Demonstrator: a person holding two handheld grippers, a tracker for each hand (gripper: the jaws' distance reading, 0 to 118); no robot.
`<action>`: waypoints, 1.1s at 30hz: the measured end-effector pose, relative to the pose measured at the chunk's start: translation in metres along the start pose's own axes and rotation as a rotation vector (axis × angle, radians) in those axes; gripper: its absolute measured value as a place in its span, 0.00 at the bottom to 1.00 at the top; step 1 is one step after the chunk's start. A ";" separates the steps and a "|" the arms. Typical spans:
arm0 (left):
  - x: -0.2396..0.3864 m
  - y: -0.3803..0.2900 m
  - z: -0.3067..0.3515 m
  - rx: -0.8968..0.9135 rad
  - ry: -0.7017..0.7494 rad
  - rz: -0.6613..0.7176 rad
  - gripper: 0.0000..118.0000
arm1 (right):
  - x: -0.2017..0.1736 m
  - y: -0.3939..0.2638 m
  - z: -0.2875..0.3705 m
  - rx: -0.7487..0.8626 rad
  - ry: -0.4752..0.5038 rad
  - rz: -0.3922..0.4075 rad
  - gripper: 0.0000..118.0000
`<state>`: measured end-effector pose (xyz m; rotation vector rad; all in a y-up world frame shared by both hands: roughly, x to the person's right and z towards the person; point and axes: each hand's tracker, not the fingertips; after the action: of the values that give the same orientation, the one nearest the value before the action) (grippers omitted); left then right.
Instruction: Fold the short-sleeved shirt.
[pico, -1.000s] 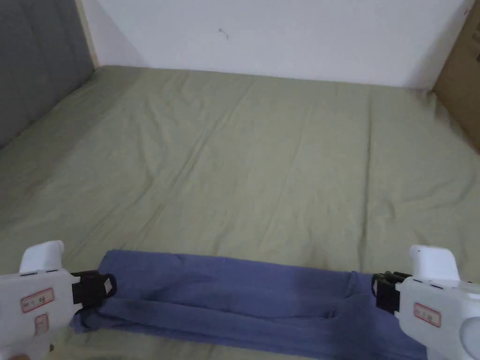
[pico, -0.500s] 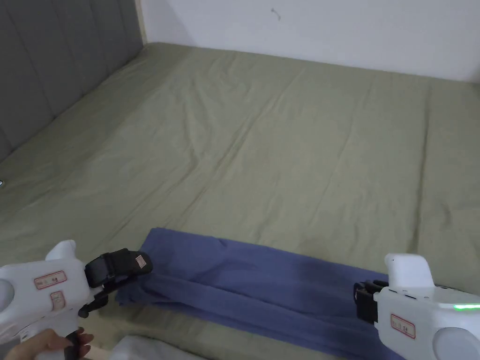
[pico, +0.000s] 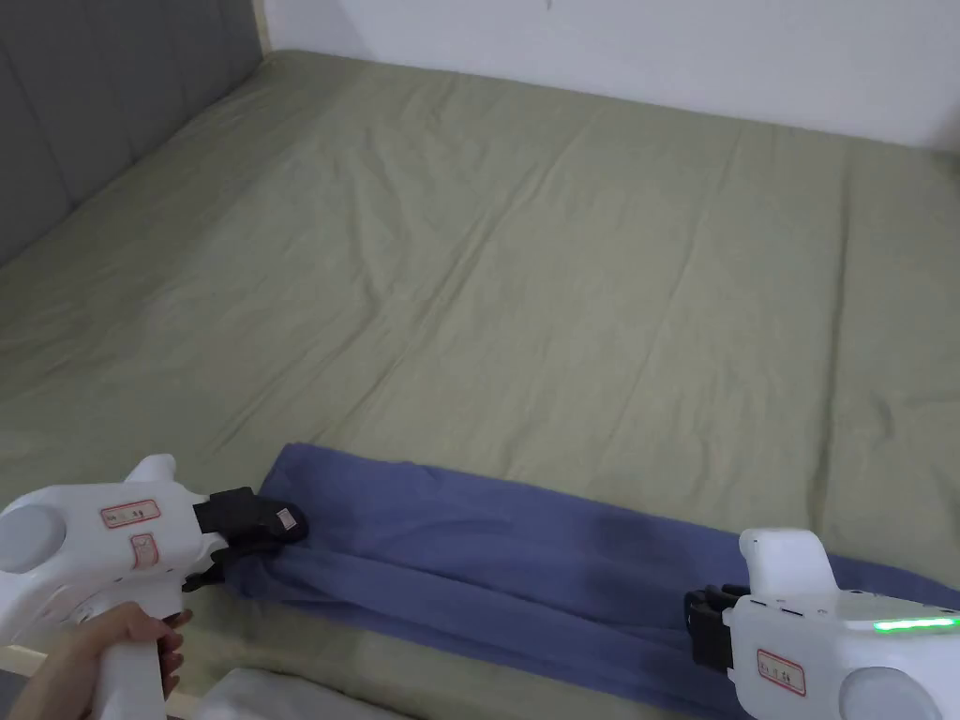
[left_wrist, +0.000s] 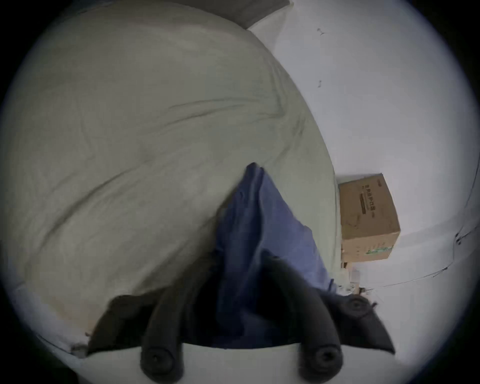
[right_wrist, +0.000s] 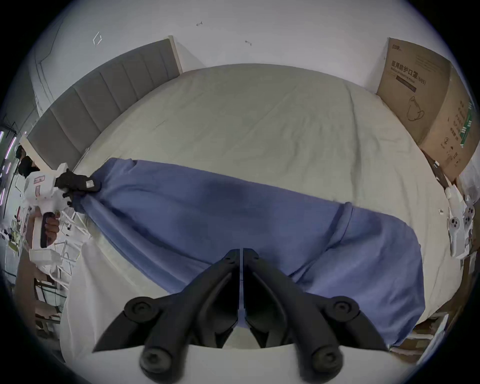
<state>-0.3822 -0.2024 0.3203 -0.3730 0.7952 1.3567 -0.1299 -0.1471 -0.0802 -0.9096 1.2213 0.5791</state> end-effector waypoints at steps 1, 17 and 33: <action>-0.004 0.001 0.001 -0.017 -0.065 0.058 0.16 | -0.001 0.001 0.000 -0.003 -0.002 0.009 0.01; 0.041 0.004 0.030 0.030 -0.039 -0.125 0.08 | 0.020 0.004 0.026 0.065 -0.063 0.026 0.02; 0.031 0.023 0.066 0.077 0.078 -0.138 0.07 | 0.070 -0.017 0.041 0.064 -0.128 -0.103 0.02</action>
<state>-0.3846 -0.1315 0.3492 -0.4153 0.8680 1.1851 -0.0750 -0.1276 -0.1391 -0.8634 1.0657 0.5057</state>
